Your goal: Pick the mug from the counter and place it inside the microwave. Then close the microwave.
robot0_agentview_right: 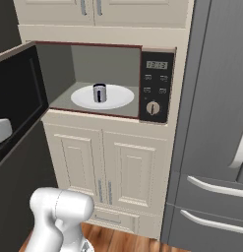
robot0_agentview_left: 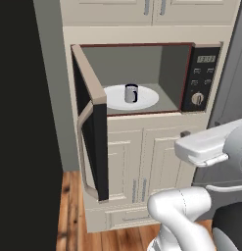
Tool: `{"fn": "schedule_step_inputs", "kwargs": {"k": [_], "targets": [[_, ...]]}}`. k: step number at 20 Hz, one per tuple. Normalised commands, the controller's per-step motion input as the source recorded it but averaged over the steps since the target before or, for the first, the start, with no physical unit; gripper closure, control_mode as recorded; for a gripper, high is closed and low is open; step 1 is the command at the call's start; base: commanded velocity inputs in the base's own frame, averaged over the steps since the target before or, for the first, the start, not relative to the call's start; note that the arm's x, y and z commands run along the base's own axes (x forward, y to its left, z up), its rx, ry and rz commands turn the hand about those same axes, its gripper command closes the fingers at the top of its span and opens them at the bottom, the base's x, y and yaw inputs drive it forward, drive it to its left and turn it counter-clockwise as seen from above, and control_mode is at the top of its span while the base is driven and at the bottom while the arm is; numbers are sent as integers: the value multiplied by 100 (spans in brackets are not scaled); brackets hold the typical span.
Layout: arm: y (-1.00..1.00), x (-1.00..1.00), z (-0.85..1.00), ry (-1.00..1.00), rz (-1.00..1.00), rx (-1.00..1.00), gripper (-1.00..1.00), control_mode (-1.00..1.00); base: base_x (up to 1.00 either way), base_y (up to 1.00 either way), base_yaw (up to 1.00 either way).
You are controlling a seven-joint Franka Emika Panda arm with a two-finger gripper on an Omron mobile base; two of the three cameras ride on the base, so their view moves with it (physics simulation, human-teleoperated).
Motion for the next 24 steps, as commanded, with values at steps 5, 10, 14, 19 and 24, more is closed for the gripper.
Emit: {"fn": "schedule_step_inputs", "kwargs": {"k": [5,10,14,19,24], "targets": [[16,-59,8,-9,0,0,-100,-100,0,0,0],[18,-44,0,-7,0,0,-100,-100,0,0,0],[24,-33,4,-9,0,0,-100,-100,0,0,0],[28,-15,0,-5,0,0,-100,-100,0,0,0],[25,0,0,0,0,0,-100,-100,0,0,0]]}}
